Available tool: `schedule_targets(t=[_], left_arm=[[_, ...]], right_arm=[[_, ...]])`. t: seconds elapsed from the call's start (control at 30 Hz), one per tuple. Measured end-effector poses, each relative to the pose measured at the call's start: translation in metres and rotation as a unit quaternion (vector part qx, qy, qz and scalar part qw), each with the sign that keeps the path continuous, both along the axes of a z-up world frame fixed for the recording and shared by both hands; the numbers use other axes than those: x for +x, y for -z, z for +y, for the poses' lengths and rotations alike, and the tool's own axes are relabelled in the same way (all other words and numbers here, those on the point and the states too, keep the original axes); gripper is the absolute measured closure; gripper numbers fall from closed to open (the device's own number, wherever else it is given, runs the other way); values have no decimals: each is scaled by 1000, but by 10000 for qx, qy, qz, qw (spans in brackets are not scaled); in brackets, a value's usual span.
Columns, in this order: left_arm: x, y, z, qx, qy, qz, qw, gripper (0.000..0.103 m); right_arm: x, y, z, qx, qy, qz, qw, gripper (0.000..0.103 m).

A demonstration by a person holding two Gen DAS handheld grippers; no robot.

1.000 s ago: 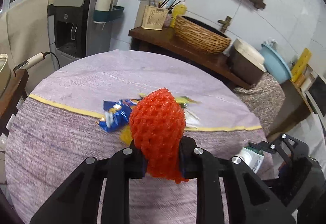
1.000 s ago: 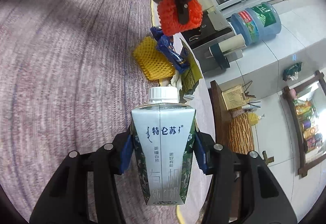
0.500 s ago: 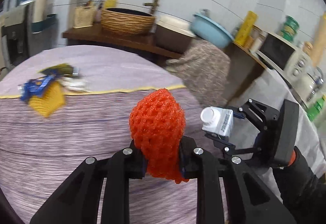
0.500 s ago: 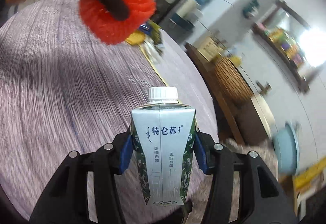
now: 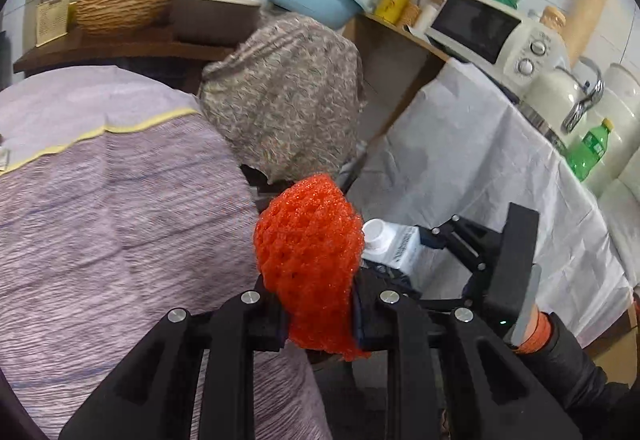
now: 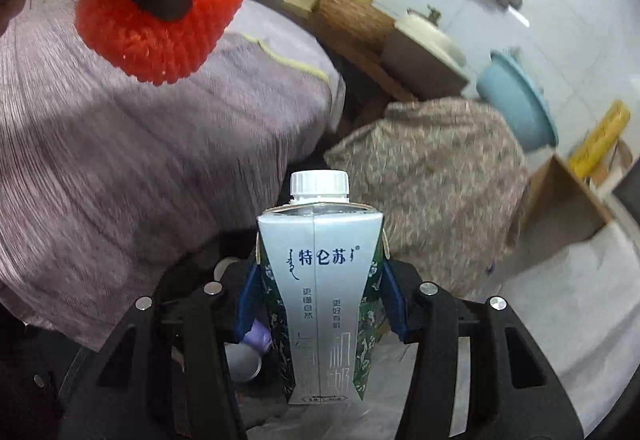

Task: Collect trash
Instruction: 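Carry the carton and orange net to the bin and open both tools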

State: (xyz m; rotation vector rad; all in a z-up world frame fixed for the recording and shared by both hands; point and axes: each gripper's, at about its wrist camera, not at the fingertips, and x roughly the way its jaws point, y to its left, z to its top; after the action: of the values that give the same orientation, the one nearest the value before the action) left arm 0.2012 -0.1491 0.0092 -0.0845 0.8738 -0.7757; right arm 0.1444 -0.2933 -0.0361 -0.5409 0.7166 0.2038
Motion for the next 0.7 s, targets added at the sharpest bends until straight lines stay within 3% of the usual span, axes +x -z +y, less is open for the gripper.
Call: schedule_targets(t=[0.37,0.53,0.63,0.7], left_arm=[[-1,39,-39,361,106,280,9989,80],[0,48,-51,453,187,327,9983,80],[0,52,-57,506,221,343,9979,80],[2,52,-60,535,224,338,9977,80]], right_arm=[[31,104,-27,1096,979,648,9870,51],[35,123,-31,1210,1079,682,9844,51],[34,130,-31,1267,1200,645,9825,37],[30,130,-33,1288,1200,610,9825,34]])
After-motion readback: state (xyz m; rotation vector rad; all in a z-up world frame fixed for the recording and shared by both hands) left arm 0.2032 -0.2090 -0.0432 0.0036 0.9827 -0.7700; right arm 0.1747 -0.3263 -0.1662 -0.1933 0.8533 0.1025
